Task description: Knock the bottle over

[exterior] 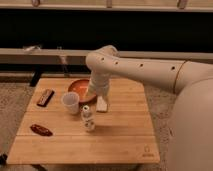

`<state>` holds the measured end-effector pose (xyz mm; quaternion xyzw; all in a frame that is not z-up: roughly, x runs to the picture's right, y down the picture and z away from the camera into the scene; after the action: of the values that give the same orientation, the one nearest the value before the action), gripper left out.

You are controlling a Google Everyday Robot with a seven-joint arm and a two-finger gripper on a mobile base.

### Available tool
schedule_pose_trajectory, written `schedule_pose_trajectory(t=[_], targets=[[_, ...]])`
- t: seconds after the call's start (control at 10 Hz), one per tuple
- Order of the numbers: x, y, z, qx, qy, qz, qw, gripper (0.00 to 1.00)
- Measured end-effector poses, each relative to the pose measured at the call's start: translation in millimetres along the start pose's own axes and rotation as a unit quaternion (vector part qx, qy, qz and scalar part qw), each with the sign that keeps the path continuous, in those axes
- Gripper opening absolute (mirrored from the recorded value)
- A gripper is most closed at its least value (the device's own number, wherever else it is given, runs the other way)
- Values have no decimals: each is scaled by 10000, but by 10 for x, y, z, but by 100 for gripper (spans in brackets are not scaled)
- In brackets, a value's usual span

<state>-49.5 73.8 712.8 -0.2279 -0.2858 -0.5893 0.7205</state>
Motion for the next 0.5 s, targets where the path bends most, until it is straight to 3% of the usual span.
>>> schedule_pose_trajectory(t=[0.3, 0.5], targets=[[-276, -97, 121, -81, -69, -175, 9998, 80], [-328, -128, 176, -134, -99, -220, 9996, 80]])
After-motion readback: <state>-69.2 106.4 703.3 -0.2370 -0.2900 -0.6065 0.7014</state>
